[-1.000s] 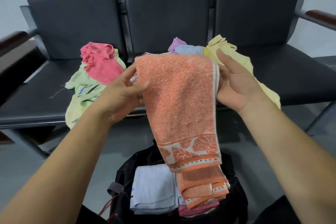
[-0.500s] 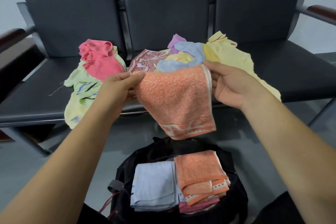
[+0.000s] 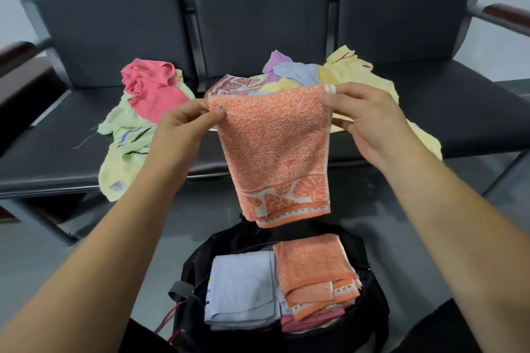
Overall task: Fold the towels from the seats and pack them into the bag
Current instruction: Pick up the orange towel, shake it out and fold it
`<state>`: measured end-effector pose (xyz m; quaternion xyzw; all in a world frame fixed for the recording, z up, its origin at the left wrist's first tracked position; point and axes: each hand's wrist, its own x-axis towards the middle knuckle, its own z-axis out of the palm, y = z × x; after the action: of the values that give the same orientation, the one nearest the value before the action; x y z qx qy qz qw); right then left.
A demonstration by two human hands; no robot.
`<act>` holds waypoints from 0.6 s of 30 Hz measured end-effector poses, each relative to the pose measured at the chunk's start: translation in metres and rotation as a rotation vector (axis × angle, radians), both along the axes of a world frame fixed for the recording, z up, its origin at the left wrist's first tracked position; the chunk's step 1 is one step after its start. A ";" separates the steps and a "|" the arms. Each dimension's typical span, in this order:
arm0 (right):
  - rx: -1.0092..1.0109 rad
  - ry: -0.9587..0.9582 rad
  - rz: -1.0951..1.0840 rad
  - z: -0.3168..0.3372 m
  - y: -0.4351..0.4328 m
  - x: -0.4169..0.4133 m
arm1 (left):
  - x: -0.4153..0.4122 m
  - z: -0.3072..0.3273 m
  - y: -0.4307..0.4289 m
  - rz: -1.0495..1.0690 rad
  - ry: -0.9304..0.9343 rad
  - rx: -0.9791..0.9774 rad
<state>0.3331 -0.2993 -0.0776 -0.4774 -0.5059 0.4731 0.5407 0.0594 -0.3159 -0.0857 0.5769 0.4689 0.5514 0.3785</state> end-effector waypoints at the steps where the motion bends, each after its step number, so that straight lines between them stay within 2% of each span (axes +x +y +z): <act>1: 0.017 0.003 0.003 0.000 -0.001 0.000 | -0.001 0.000 0.001 0.017 -0.002 0.015; 6: 0.137 0.059 0.030 0.001 -0.005 -0.004 | 0.002 -0.002 0.001 -0.028 -0.049 0.020; 8: 0.221 -0.004 0.047 0.002 -0.007 -0.004 | 0.007 -0.002 0.000 0.008 -0.056 0.012; 10: 0.267 -0.116 0.180 0.003 -0.009 -0.005 | 0.009 0.000 0.002 0.035 -0.103 -0.001; 13: 0.222 -0.253 0.309 0.001 -0.010 -0.009 | 0.005 0.001 0.003 -0.101 -0.112 -0.020; 15: 0.199 -0.284 0.243 -0.001 -0.008 -0.012 | 0.002 -0.002 0.004 -0.242 -0.018 -0.072; 18: 0.088 -0.159 0.132 -0.004 -0.007 -0.014 | -0.001 -0.011 0.008 -0.330 0.068 -0.205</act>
<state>0.3193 -0.3067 -0.0815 -0.4548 -0.5979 0.4457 0.4869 0.0585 -0.3079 -0.0963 0.6229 0.4340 0.4114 0.5044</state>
